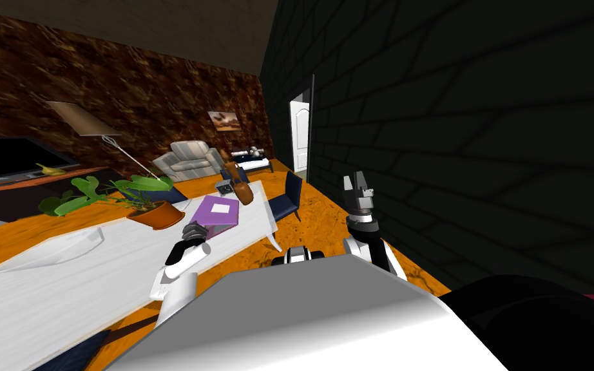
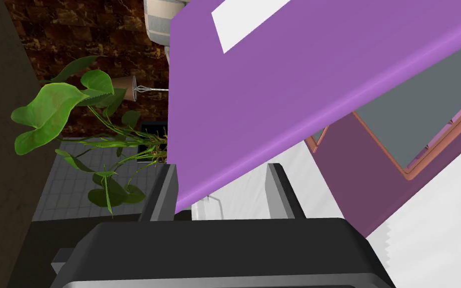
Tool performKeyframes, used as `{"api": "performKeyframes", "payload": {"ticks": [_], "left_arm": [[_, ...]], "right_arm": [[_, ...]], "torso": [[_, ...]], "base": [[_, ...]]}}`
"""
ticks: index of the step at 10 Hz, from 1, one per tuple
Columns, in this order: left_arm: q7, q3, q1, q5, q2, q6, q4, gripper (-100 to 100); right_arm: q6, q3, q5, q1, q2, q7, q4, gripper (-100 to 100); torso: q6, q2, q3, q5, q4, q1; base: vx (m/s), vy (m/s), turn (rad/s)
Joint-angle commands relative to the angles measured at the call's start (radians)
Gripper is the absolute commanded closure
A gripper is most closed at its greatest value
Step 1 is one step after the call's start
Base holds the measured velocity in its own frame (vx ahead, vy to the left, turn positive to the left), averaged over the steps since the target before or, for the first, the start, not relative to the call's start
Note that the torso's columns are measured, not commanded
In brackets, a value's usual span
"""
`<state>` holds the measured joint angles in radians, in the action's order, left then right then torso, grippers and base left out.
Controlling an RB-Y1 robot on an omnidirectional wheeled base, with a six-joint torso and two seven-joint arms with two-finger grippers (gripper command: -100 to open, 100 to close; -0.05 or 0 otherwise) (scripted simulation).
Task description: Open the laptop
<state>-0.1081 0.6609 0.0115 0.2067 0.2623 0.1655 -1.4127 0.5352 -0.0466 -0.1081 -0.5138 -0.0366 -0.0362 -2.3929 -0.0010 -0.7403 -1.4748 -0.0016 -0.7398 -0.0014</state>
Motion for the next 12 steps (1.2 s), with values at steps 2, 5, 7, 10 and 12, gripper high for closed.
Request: {"api": "performKeyframes", "payload": {"ticks": [2,5,7,10,12], "left_arm": [[-0.046,-0.009,-0.014,0.049,-0.036,0.003,0.023,100],[-0.098,-0.023,-0.035,0.106,-0.093,-0.021,0.058,100],[-0.083,-0.011,-0.029,0.095,-0.065,0.019,0.024,-100],[-0.087,0.015,-0.032,0.102,-0.040,0.100,-0.036,-100],[-0.090,0.027,-0.034,0.106,-0.027,0.140,-0.065,-100]], "right_arm": [[0.000,0.000,0.000,0.000,0.000,0.000,0.000,0],[0.000,0.000,0.000,0.000,0.000,0.000,0.000,0],[0.000,0.000,0.000,0.000,0.000,0.000,0.000,0],[0.000,0.000,0.000,0.000,0.000,0.000,0.000,0],[0.000,0.000,0.000,0.000,0.000,0.000,0.000,0]], "torso": [[0.001,0.003,-0.002,-0.003,0.000,-0.006],[0.001,0.001,-0.001,0.001,0.000,0.004],[0.000,0.003,-0.002,0.001,0.002,-0.001],[0.002,0.001,-0.001,-0.003,-0.001,-0.005],[0.001,-0.001,0.001,-0.001,-0.001,-0.001]], "base": [[-0.029,0.076,0.003],[-0.065,0.168,-0.018],[-0.017,0.016,-0.014],[0.005,-0.059,-0.010],[0.004,-0.047,-0.018]]}}
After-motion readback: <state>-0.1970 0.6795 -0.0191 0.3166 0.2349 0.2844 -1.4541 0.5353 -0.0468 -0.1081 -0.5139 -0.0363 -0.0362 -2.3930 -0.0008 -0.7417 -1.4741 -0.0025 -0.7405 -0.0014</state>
